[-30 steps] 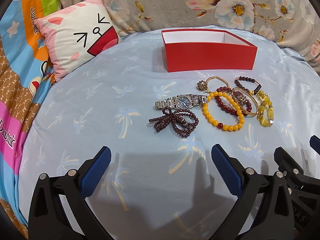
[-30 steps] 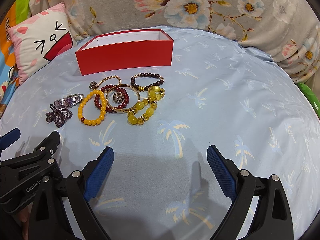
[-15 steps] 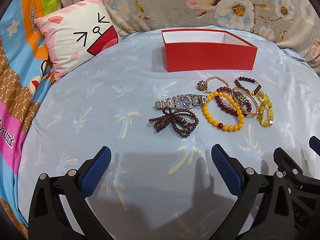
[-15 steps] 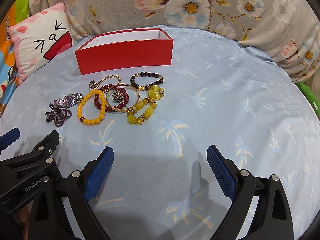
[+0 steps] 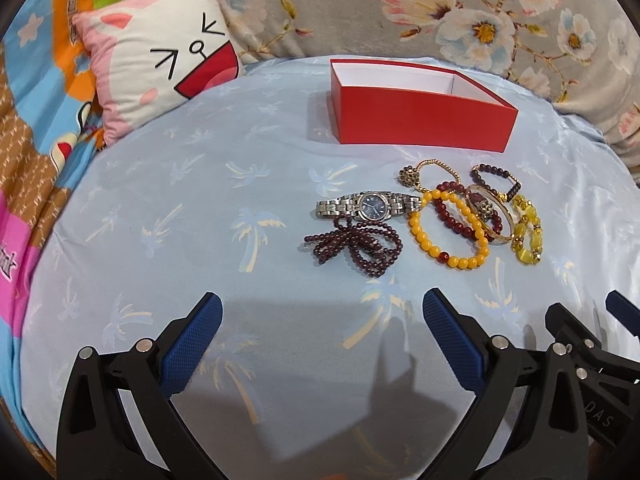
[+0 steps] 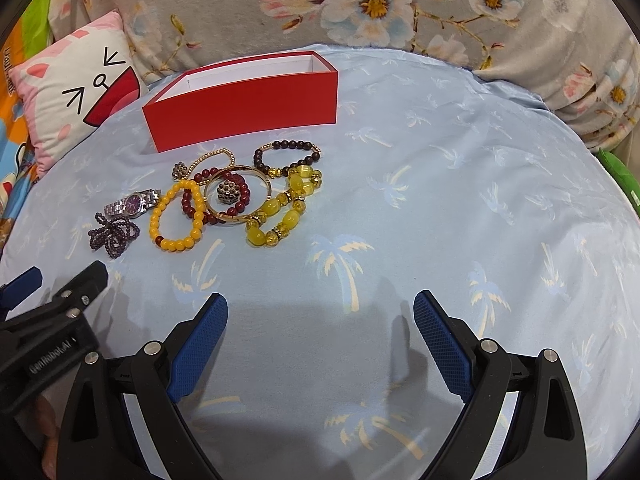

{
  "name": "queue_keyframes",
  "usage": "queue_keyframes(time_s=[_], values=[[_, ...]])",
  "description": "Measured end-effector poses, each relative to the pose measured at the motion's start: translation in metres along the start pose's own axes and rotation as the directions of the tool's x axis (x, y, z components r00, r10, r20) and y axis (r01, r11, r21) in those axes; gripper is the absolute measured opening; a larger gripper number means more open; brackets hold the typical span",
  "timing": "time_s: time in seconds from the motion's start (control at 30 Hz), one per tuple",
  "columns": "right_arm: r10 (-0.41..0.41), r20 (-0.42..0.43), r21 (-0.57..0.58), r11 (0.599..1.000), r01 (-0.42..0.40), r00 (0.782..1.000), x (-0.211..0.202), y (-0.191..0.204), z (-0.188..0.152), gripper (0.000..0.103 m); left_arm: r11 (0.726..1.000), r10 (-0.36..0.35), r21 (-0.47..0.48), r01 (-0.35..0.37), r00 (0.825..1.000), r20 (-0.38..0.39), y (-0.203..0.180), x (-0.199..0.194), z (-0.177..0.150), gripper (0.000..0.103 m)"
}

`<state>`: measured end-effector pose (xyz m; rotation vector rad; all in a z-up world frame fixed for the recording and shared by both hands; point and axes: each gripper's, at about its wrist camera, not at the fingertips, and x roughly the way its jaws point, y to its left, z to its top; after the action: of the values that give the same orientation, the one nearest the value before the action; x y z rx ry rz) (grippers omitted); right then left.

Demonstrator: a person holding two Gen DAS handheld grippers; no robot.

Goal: Organize jewelry

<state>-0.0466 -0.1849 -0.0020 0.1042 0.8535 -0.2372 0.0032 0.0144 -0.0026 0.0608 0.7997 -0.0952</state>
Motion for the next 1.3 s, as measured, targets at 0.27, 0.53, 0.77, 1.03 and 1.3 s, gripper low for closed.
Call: queue_keyframes(time_s=[0.27,0.53,0.77,1.03,1.3], values=[[0.006,-0.020,0.002,1.000,-0.006,1.000,0.003,-0.006,0.004,0.090,0.998,-0.017,-0.063,0.015,0.999,-0.029,0.032,0.008,0.011,0.096],[0.018,-0.016,0.001,1.000,-0.018,1.000,0.003,-0.006,0.015,0.090,0.999,-0.051,0.011,0.052,0.999,-0.016,0.007,0.020,0.028,0.094],[0.023,-0.023,0.008,1.000,-0.023,0.999,0.006,-0.007,0.019,0.090,0.995,-0.100,-0.003,0.100,0.993,-0.066,0.006,0.041,0.037,0.067],[0.031,-0.032,-0.003,1.000,-0.031,0.999,0.009,-0.003,0.022,0.090,0.989,-0.137,0.044,0.140,0.989,-0.056,-0.002,0.037,0.035,0.032],[0.041,-0.036,0.009,0.999,-0.041,0.998,0.010,-0.005,0.034,0.089,0.986,-0.156,0.054,0.158,0.987,-0.041,-0.001,0.030,0.035,0.013]])
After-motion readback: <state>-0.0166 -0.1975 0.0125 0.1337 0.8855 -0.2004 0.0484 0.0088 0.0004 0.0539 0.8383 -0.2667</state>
